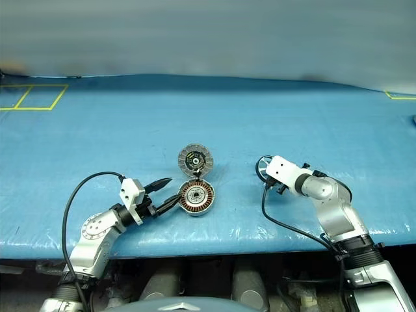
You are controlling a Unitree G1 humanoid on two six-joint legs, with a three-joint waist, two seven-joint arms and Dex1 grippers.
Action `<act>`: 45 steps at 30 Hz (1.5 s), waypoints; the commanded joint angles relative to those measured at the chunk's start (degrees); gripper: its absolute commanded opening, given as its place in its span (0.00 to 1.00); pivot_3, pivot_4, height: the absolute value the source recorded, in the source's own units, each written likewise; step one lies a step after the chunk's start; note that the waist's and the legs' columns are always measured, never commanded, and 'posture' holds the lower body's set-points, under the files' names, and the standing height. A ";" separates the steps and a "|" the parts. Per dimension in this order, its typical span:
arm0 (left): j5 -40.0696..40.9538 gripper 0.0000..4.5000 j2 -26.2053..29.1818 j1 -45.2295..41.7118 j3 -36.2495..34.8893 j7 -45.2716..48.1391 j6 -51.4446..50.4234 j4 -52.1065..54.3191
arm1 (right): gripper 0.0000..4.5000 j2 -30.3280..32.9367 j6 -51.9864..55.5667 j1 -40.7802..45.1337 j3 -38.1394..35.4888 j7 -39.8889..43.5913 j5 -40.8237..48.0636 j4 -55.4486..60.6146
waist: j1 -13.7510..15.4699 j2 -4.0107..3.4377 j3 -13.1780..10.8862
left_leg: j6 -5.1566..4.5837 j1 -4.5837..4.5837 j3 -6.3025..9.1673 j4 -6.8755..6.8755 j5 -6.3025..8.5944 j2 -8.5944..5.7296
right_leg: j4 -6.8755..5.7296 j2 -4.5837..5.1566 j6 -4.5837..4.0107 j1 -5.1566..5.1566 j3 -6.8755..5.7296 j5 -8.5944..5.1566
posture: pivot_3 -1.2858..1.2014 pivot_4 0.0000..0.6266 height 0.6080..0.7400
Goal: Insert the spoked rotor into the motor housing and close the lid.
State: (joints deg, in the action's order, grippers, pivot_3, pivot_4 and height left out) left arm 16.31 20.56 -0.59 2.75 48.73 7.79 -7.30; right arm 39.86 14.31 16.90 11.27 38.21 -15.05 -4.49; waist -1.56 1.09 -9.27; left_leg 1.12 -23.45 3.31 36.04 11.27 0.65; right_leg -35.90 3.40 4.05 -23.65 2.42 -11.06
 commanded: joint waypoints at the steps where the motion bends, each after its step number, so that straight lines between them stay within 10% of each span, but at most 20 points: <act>1: -0.86 0.74 0.23 0.28 0.86 0.06 -0.21 1.02 | 0.33 -0.42 -1.84 0.87 2.94 3.32 -0.17 -3.87 | -0.11 0.11 0.07 | -0.01 0.01 0.00 0.01 -0.01 0.00 | 0.00 0.00 0.00 0.01 0.00 0.00 | 0.52 0.24 1.00; 11: -1.09 0.74 -0.20 1.05 1.02 -0.23 0.20 0.80 | 0.23 -1.69 -3.00 1.44 6.01 14.22 1.88 -9.03 | -0.14 0.76 0.63 | -0.01 0.21 0.02 -0.09 0.00 0.06 | 0.00 -0.02 -0.02 0.17 -0.03 -0.01 | 0.52 0.24 1.00; 22: -1.26 0.74 -0.20 1.53 0.85 -0.97 0.57 1.05 | 0.23 -4.00 -3.03 -1.58 -0.76 4.20 1.24 -0.78 | -0.19 0.84 0.70 | 0.10 0.57 -0.04 -0.11 0.08 0.15 | 0.01 -0.01 -0.07 0.18 -0.02 -0.04 | 0.52 0.24 1.00; 36: 2.15 0.74 1.25 1.28 -0.07 3.31 -0.04 1.39 | 0.23 -11.19 3.70 -11.54 -11.16 10.48 31.44 29.59 | 0.25 0.03 0.15 | 0.04 -0.15 -0.02 -0.11 0.04 0.11 | 0.01 -0.03 -0.05 -0.21 -0.03 -0.04 | 0.52 0.24 1.00; 45: 3.10 0.74 3.04 2.32 -0.21 5.39 -1.13 2.93 | 0.23 -12.49 2.02 -10.79 -2.94 9.23 29.33 26.63 | 0.17 -0.03 0.02 | 0.04 -0.21 -0.03 -0.12 0.05 0.11 | 0.02 0.00 -0.06 -0.31 -0.04 -0.04 | 0.52 0.24 1.00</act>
State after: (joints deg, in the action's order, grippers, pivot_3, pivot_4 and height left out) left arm 19.01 22.98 1.48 2.74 53.33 6.66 -6.66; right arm 27.64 17.77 4.73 8.04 48.47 15.35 22.21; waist -1.39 1.06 -9.25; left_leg 1.16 -23.68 3.28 35.92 11.32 0.76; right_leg -35.88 3.39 3.99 -23.98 2.38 -11.10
